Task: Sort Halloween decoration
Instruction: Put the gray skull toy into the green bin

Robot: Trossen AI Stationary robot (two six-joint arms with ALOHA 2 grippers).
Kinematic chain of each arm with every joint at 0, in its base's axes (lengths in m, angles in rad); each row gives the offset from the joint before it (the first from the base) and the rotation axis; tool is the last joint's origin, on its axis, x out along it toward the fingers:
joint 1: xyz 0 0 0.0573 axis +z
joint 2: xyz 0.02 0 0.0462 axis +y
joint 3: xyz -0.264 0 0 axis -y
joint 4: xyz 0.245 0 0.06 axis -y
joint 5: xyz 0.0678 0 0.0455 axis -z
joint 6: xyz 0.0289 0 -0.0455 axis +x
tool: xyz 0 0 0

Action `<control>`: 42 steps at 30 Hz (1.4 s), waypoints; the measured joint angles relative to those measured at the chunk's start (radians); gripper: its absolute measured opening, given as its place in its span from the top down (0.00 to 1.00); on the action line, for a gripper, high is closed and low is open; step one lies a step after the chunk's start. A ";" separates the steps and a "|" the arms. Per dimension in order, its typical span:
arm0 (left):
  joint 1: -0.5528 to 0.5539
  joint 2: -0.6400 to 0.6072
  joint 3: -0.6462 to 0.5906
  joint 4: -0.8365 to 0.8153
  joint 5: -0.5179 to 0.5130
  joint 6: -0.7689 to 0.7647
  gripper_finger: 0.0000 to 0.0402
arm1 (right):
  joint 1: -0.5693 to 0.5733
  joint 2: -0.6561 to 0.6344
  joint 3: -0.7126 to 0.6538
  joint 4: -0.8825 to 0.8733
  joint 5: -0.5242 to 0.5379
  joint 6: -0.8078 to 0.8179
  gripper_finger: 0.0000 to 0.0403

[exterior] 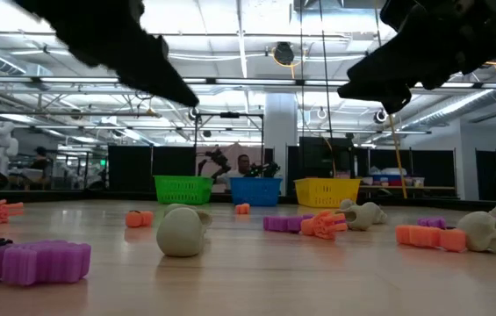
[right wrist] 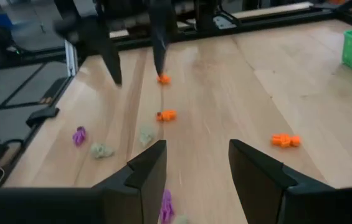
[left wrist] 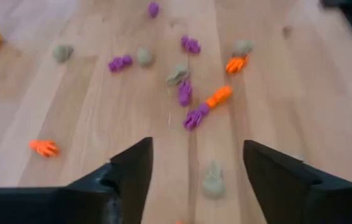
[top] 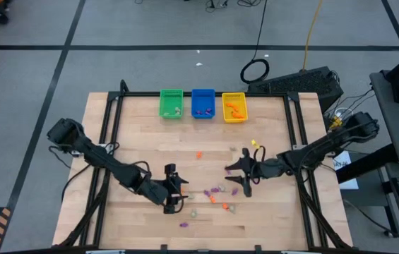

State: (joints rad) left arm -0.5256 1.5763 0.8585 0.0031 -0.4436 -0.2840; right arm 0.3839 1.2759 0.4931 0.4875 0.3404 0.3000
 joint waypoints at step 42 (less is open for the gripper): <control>-0.031 0.335 0.001 0.237 -0.010 -0.130 0.34 | 0.000 0.033 0.000 0.107 0.000 -0.051 0.60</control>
State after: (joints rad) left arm -0.5568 1.9108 0.8593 0.2404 -0.4532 -0.4137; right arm 0.3836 1.3087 0.4934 0.5950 0.3401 0.2489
